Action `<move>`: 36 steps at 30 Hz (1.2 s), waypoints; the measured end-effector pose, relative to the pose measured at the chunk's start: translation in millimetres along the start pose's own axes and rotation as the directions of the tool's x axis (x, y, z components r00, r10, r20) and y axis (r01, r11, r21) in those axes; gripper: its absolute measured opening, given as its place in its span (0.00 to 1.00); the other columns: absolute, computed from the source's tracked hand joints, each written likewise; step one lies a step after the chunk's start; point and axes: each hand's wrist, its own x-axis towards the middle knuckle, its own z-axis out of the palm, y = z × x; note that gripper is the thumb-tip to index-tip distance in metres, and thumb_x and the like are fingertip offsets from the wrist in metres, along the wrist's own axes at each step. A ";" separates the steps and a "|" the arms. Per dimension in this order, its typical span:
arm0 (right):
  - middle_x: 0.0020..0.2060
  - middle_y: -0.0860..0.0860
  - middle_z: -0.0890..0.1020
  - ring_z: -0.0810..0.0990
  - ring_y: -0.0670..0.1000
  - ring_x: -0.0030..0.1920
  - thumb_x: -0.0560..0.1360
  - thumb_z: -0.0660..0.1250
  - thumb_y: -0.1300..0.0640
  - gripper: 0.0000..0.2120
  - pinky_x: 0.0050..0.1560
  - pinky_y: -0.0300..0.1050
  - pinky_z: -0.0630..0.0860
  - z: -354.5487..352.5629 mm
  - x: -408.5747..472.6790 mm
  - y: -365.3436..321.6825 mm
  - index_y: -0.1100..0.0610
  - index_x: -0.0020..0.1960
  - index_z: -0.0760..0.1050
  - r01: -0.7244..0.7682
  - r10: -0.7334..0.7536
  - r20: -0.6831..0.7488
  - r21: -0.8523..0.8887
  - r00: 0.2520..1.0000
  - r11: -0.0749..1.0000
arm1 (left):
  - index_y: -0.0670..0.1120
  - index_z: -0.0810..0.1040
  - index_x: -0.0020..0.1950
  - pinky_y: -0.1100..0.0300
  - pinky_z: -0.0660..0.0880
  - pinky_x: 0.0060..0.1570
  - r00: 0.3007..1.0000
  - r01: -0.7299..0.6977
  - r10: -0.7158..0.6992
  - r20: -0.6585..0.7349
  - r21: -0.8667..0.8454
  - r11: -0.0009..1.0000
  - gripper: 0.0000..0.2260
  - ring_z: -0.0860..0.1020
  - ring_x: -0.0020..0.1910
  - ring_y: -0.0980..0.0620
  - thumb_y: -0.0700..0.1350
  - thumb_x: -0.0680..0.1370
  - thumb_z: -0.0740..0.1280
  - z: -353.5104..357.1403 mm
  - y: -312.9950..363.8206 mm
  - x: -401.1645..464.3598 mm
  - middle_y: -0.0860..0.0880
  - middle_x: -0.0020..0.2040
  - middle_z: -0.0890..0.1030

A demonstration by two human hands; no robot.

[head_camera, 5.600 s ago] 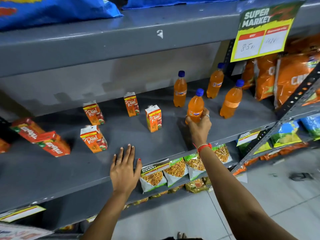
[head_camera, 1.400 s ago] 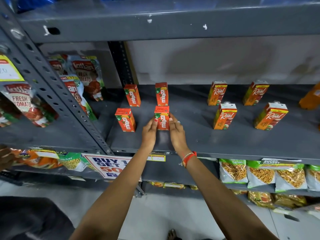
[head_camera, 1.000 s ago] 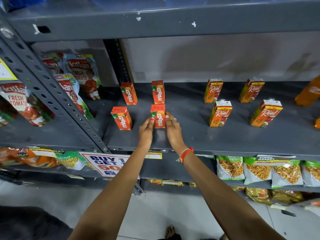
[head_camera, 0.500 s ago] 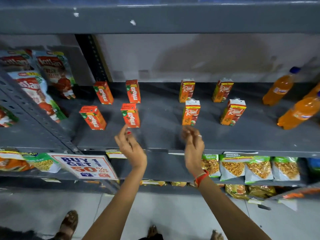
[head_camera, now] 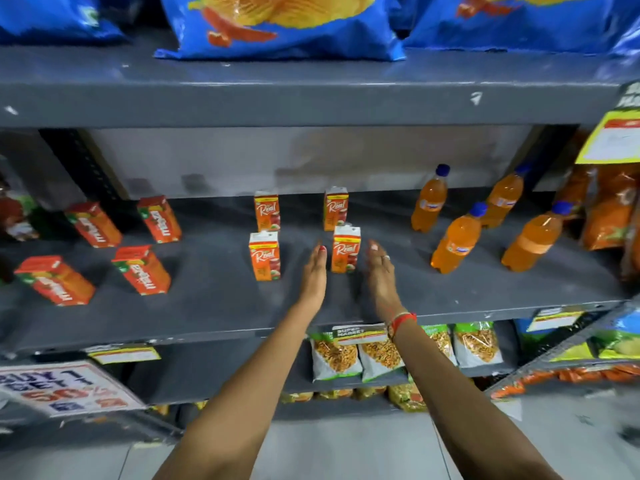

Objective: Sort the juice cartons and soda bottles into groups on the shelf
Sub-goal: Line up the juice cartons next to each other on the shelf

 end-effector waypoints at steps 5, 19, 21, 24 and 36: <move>0.60 0.59 0.78 0.75 0.58 0.64 0.81 0.53 0.48 0.15 0.69 0.61 0.68 3.4 6.2 -1.0 0.53 0.55 0.76 0.010 -0.016 0.170 0.041 0.985 0.999 | 0.41 0.69 0.65 0.47 0.62 0.71 0.991 0.129 -0.128 0.034 -0.034 0.991 0.21 0.69 0.67 0.44 0.53 0.79 0.53 12.0 0.4 10.8 0.39 0.68 0.71; 0.64 0.58 0.76 0.75 0.55 0.64 0.81 0.52 0.51 0.18 0.70 0.54 0.69 -1.3 -1.4 -4.9 0.57 0.67 0.70 0.031 -0.028 0.175 -0.019 0.984 0.999 | 0.40 0.69 0.65 0.51 0.66 0.68 0.998 0.052 -0.056 -0.032 -0.100 0.994 0.18 0.71 0.65 0.44 0.49 0.80 0.52 15.2 -7.9 2.8 0.39 0.65 0.73; 0.64 0.57 0.76 0.75 0.53 0.63 0.81 0.52 0.50 0.18 0.69 0.52 0.69 -1.5 -1.8 -3.5 0.55 0.67 0.69 0.038 -0.033 0.175 -0.026 0.984 0.999 | 0.41 0.69 0.65 0.50 0.66 0.68 0.998 0.050 -0.054 -0.034 -0.101 0.994 0.18 0.72 0.64 0.44 0.49 0.80 0.52 15.0 -8.4 2.8 0.39 0.65 0.74; 0.65 0.56 0.75 0.75 0.50 0.60 0.81 0.52 0.50 0.19 0.67 0.47 0.70 -0.8 -0.6 -2.8 0.55 0.68 0.67 0.039 -0.034 0.167 -0.022 0.985 0.999 | 0.42 0.70 0.64 0.52 0.67 0.67 0.998 0.054 -0.057 -0.028 -0.086 0.995 0.18 0.73 0.63 0.45 0.50 0.80 0.53 14.4 -8.4 2.4 0.39 0.64 0.74; 0.56 0.56 0.79 0.77 0.53 0.59 0.80 0.56 0.57 0.10 0.64 0.48 0.73 -54.4 -14.9 -5.8 0.55 0.55 0.75 0.136 -0.135 -0.017 0.159 0.991 0.978 | 0.45 0.71 0.61 0.66 0.72 0.51 0.836 -0.285 0.242 -0.493 -0.013 0.958 0.12 0.75 0.50 0.59 0.41 0.79 0.57 45.7 -27.6 -51.1 0.46 0.54 0.75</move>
